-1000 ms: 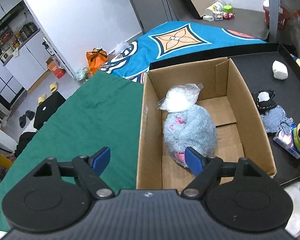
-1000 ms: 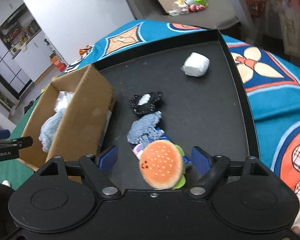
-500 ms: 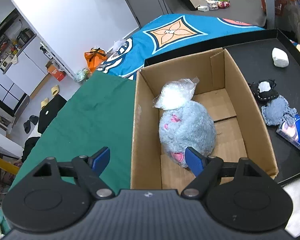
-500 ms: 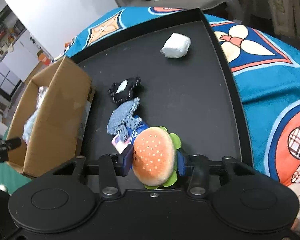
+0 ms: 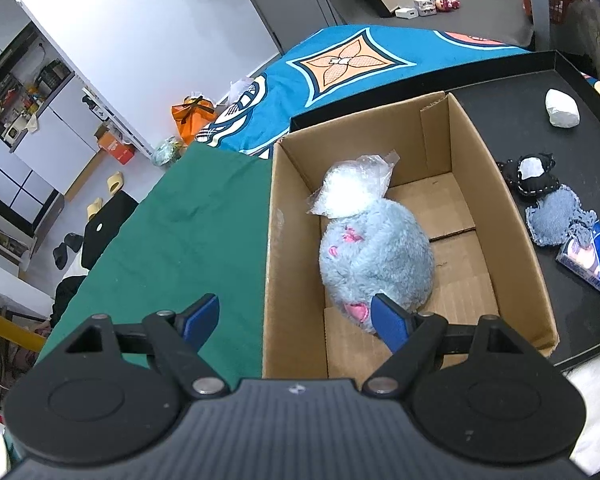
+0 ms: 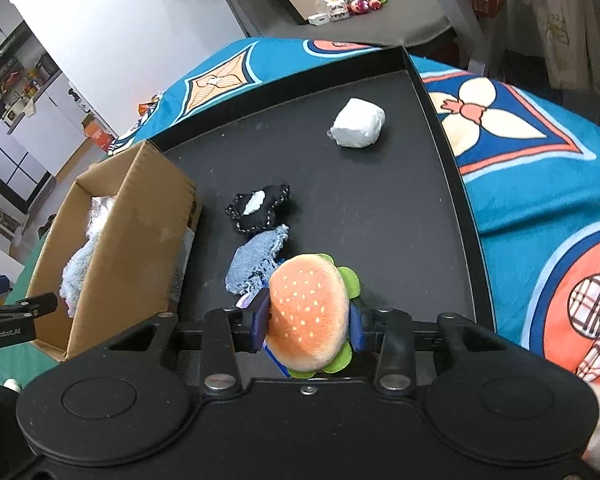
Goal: Organize soft objects
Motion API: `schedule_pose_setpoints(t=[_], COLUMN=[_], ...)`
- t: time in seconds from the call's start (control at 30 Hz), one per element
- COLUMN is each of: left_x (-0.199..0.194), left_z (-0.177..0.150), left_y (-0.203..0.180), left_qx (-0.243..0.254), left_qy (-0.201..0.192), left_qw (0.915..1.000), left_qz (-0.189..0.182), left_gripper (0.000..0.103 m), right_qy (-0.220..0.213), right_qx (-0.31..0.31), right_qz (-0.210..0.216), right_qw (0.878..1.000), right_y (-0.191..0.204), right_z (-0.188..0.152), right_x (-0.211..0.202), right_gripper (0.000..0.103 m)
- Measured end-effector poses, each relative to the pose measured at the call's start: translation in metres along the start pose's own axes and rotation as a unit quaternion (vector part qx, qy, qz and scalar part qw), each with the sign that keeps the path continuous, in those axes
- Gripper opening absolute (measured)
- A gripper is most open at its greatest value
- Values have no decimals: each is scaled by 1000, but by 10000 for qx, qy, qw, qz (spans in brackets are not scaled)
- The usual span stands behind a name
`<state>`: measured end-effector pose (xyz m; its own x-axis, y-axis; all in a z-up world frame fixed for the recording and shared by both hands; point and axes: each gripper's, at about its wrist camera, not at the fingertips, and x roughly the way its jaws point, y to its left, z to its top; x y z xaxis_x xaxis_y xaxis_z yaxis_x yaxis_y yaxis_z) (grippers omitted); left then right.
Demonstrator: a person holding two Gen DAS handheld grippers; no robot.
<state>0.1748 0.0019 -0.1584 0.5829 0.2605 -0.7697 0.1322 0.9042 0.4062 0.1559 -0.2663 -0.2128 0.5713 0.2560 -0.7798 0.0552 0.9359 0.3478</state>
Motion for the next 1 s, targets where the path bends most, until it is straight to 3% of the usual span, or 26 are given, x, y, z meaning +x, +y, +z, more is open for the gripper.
schedule_pose_setpoints(t=[0.33, 1.0], left_x=[0, 10], left_z=[-1, -7], left_y=[5, 32], left_qx=[-105, -892], left_qy=[-20, 92], left_qw=[9999, 9949], left_qz=[-40, -457], left_gripper=[82, 82], right_qy=[-271, -565], right_qx=[-208, -791], right_qz=[-30, 172], right_qw=[9994, 9951], right_y=[12, 76], right_z=[9, 33], right_x=[-15, -23], right_gripper=[38, 38])
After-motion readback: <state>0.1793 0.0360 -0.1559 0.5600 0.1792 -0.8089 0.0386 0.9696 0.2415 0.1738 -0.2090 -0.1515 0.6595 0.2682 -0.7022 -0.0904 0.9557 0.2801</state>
